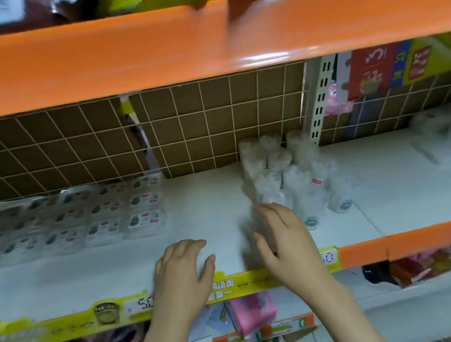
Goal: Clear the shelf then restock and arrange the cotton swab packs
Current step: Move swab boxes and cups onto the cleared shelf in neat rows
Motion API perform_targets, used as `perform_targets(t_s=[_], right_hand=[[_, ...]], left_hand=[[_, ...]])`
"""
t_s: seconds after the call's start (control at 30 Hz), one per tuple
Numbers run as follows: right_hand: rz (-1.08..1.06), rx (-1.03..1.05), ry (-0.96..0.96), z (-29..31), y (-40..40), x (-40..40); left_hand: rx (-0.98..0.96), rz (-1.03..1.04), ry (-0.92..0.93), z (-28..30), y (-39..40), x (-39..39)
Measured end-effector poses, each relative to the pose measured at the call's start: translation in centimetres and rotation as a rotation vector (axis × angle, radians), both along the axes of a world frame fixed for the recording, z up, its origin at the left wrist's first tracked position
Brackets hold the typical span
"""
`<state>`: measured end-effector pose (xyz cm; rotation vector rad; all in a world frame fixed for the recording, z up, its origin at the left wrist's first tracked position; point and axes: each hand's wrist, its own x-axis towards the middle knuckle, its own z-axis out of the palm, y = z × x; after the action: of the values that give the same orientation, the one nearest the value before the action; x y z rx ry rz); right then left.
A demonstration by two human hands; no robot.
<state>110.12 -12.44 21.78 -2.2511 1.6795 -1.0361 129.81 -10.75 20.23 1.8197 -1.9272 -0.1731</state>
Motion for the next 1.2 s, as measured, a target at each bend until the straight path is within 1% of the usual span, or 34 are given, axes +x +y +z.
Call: perform_targets(t_s=[0.37,0.63,0.8,0.9,1.07,1.2], right_hand=[[-0.075,0.03,0.002,0.7,-0.1,-1.9],[-0.001,0.044,0.03,0.3,-0.2,-6.0],[0.129,0.04,0.063,1.3,-0.4,-11.4],[0.129,0.023,0.063,1.6,-0.5,-16.2],[0.074,0.032,0.051,1.5,-0.5,-22.9],[0.047,0.087,0.055,1.2,-0.3,-26.3]], left_hand=[[0.008,-0.036,0.008,1.3,-1.9,-1.6],[0.049,-0.018,0.007,1.1,-2.2,-6.2],[-0.068,0.128,0.01,2.3,-1.9,-10.2],[-0.12,0.187,0.04,3.5,-1.6,-14.2],[-0.082,0.097,0.035,3.7,-1.0,-22.2],[-0.022,0.029,0.006,3.5,-1.0,-26.1]])
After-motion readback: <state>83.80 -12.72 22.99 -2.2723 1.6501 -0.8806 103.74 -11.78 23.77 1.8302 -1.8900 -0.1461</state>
